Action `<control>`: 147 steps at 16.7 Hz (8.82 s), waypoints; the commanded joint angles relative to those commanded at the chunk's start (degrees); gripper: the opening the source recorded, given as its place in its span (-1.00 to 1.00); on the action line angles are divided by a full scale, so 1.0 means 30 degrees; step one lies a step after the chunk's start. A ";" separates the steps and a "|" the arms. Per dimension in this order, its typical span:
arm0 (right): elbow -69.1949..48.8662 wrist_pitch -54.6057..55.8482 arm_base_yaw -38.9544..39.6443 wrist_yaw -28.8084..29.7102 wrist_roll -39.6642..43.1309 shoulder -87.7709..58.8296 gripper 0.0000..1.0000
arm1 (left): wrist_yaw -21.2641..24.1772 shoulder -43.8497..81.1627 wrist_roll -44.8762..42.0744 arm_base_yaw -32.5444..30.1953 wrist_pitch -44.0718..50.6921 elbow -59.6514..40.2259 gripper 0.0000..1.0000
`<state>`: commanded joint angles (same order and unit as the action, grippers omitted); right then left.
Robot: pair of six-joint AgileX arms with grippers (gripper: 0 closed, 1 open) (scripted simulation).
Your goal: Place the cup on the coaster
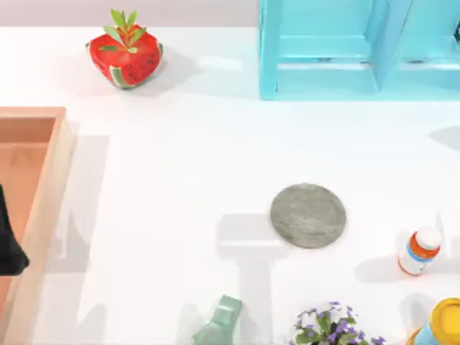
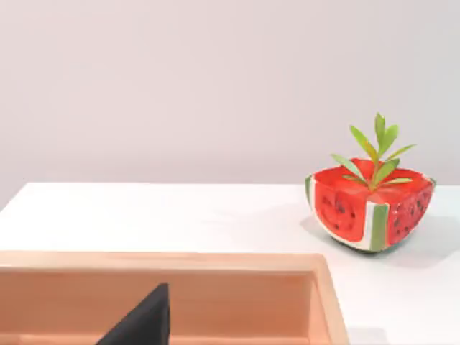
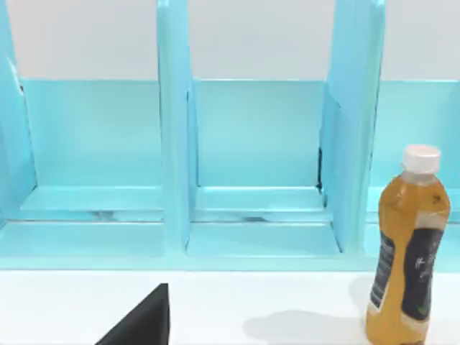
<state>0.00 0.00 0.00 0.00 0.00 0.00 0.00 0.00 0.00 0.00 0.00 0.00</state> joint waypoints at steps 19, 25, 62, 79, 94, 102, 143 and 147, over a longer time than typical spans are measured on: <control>-1.5827 -1.2956 -0.5305 0.0112 2.0875 -1.7972 1.00 | 0.0000 0.0000 0.0000 0.0000 0.0000 0.0000 1.00; -2.2701 -1.9149 -0.7477 0.0047 3.0966 -2.6816 1.00 | 0.0000 0.0000 0.0000 0.0000 0.0000 0.0000 1.00; -2.1950 -1.6455 -0.8814 0.0019 3.8538 -3.5528 0.25 | 0.0000 0.0000 0.0000 0.0000 0.0000 0.0000 1.00; -2.1960 -1.6461 -0.8784 0.0023 3.8509 -3.5522 -1.00 | 0.0000 0.0000 0.0000 0.0000 0.0000 0.0000 1.00; -2.7693 -2.0088 -0.0734 -0.0495 1.8104 -3.8554 -1.00 | 0.0000 0.0000 0.0000 0.0000 0.0000 0.0000 1.00; -3.2226 -2.2582 0.5953 -0.0663 -0.1202 -4.0014 -1.00 | 0.0000 0.0000 0.0000 0.0000 0.0000 0.0000 1.00; -3.1188 -1.9345 0.9953 -0.0676 -1.0328 -4.1470 0.96 | 0.0000 0.0000 0.0000 0.0000 0.0000 0.0000 1.00; -3.1188 -1.9345 0.9953 -0.0676 -1.0328 -4.1470 1.00 | 0.0000 0.0000 0.0000 0.0000 0.0000 0.0000 1.00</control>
<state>-93.57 -58.04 29.86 -2.03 -30.98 -124.41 0.00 0.00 0.00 0.00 0.00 0.00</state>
